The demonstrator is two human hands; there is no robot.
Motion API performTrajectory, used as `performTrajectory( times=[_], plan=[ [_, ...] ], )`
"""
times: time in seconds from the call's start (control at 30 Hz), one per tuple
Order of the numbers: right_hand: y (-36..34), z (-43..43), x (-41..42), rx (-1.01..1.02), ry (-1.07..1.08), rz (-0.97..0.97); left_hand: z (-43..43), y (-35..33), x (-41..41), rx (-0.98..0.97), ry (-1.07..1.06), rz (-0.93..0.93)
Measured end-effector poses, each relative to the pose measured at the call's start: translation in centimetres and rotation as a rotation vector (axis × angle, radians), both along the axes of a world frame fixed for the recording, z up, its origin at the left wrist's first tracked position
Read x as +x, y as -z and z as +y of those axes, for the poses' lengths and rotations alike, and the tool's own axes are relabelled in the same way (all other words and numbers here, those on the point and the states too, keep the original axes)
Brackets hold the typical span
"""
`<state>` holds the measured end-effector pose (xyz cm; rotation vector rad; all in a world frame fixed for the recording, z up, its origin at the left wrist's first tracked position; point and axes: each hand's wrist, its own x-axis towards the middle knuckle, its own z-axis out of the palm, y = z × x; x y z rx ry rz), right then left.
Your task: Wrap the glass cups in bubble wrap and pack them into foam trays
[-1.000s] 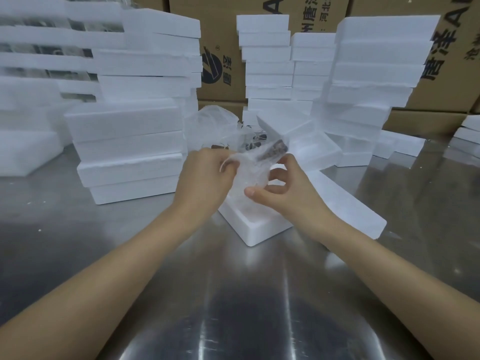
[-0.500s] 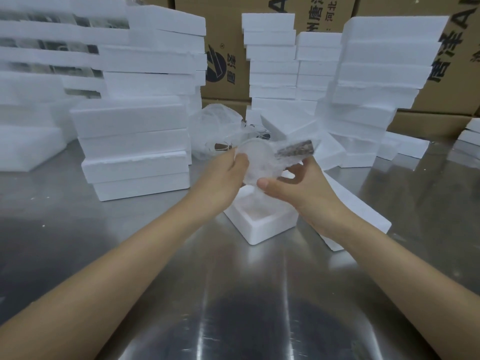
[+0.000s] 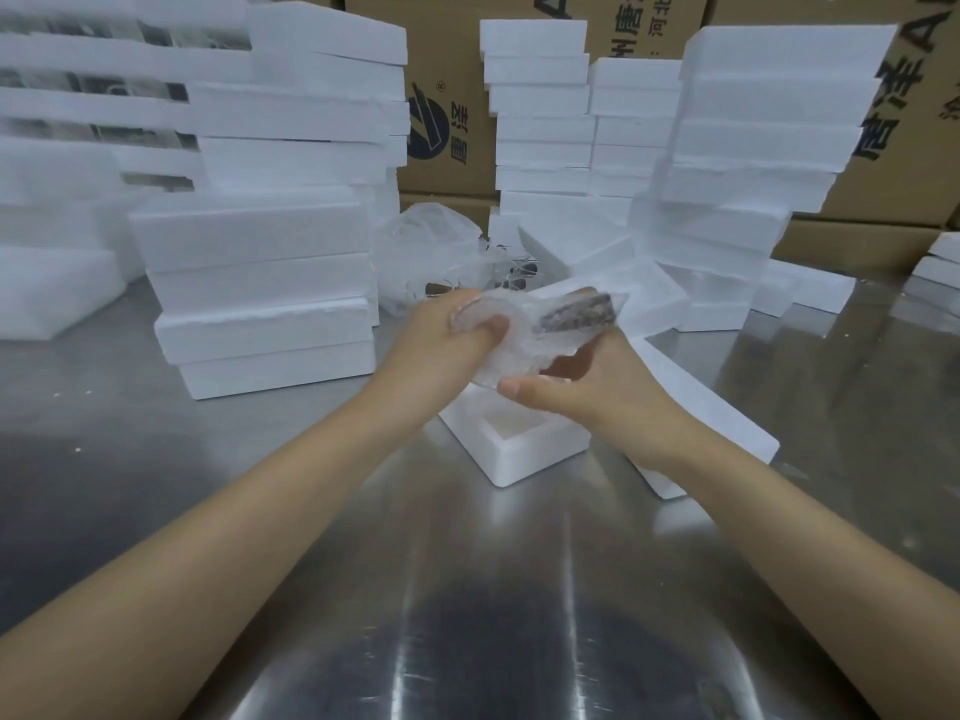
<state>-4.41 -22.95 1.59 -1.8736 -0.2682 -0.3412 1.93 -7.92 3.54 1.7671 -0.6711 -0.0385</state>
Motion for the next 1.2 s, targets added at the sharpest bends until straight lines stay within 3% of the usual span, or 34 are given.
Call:
performTrajectory(
  times=[0.1, 0.17, 0.27, 0.37, 0.53, 0.73, 0.8, 0.9, 0.97, 1.07, 1.1, 1.2],
  plan=[
    [0.3, 0.4, 0.0, -0.041, 0.020, -0.023, -0.4, 0.5, 0.7, 0.113, -0.084, -0.084],
    [0.1, 0.4, 0.1, -0.046, 0.016, -0.014, -0.5, 0.6, 0.8, 0.086, -0.095, -0.062],
    [-0.3, -0.2, 0.3, 0.101, -0.007, 0.004, 0.2, 0.1, 0.3, -0.125, 0.047, 0.179],
    [-0.7, -1.0, 0.3, 0.304, -0.094, 0.099, 0.3, -0.2, 0.1, -0.156, 0.226, 0.335],
    [-0.1, -0.8, 0.3, 0.106, -0.076, 0.150, 0.4, 0.0, 0.5, -0.158, 0.241, 0.481],
    [-0.5, -0.5, 0.2, -0.072, 0.026, 0.101, 0.2, 0.8, 0.7, -0.149, 0.073, 0.406],
    [-0.3, -0.5, 0.4, -0.042, 0.034, 0.101, 0.1, 0.8, 0.6, -0.139, 0.065, 0.334],
    [-0.5, -1.0, 0.5, 0.300, -0.023, 0.163, -0.3, 0.9, 0.4, -0.142, -0.002, 0.131],
    [-0.8, -1.5, 0.5, 0.457, -0.076, 0.225, 0.0, 0.5, 0.2, -0.120, -0.105, -0.284],
    [-0.9, -1.8, 0.4, 0.483, -0.088, 0.258, 1.2, -0.3, 1.3, 0.236, -0.128, -1.130],
    [-0.8, -1.8, 0.4, 0.491, -0.097, 0.269, 1.5, -0.3, 1.7, 0.338, -0.090, -1.226],
    [-0.9, -1.5, 0.4, 0.455, -0.149, 0.244, 1.3, -0.3, 1.6, 0.344, 0.044, -1.037]
  ],
)
